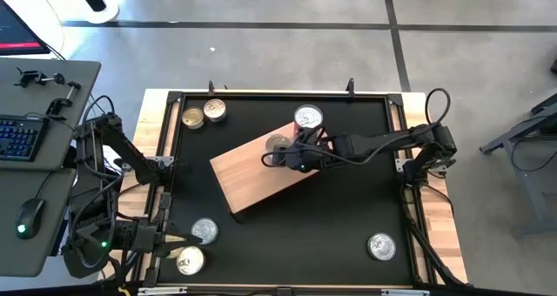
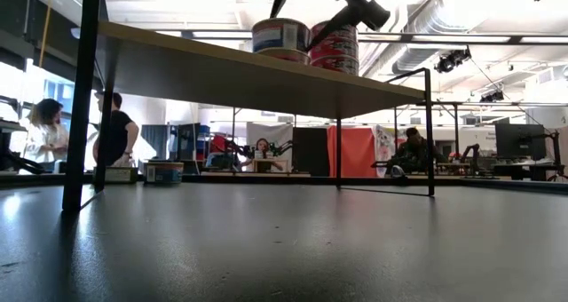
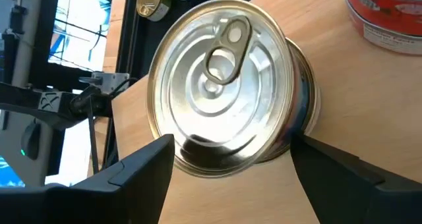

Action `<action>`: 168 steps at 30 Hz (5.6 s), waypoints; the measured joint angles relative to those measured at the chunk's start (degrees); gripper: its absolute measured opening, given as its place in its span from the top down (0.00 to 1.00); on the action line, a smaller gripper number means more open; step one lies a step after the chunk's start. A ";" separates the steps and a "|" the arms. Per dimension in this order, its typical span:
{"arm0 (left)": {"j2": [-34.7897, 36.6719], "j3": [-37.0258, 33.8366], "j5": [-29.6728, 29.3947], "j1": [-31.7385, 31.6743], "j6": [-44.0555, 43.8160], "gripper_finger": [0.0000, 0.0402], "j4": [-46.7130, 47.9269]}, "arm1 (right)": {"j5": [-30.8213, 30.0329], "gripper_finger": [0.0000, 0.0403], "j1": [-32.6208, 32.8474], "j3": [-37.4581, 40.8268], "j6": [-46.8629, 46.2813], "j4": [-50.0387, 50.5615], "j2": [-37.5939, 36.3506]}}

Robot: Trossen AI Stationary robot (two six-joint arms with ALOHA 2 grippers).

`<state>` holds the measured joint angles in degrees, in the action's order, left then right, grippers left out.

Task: Stack canned seafood by type on shelf
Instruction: Stack the blue tuna can on the top of the other blue tuna can on the shelf, then put the green-white tuna can on the shelf

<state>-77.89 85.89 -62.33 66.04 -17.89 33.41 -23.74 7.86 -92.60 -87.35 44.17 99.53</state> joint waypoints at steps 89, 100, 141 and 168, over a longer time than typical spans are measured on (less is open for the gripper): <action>-28.67 0.00 28.41 -26.39 -1.77 1.00 -32.62 | 18.06 1.00 43.23 34.38 -25.22 -3.68 -2.95; -31.18 0.04 25.89 -25.75 -8.57 1.00 -21.20 | 8.26 1.00 31.00 34.51 -11.82 -23.90 1.22; -45.90 0.02 25.38 -30.43 -9.92 1.00 -22.80 | 10.53 1.00 23.26 34.75 -0.25 -20.77 1.37; -48.94 0.09 29.21 -31.94 -10.79 1.00 -22.65 | 11.77 1.00 24.12 33.80 -2.36 -27.16 2.39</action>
<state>-126.82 85.97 -33.12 34.10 -28.68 10.75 -11.97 31.98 -58.80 -89.71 17.01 101.92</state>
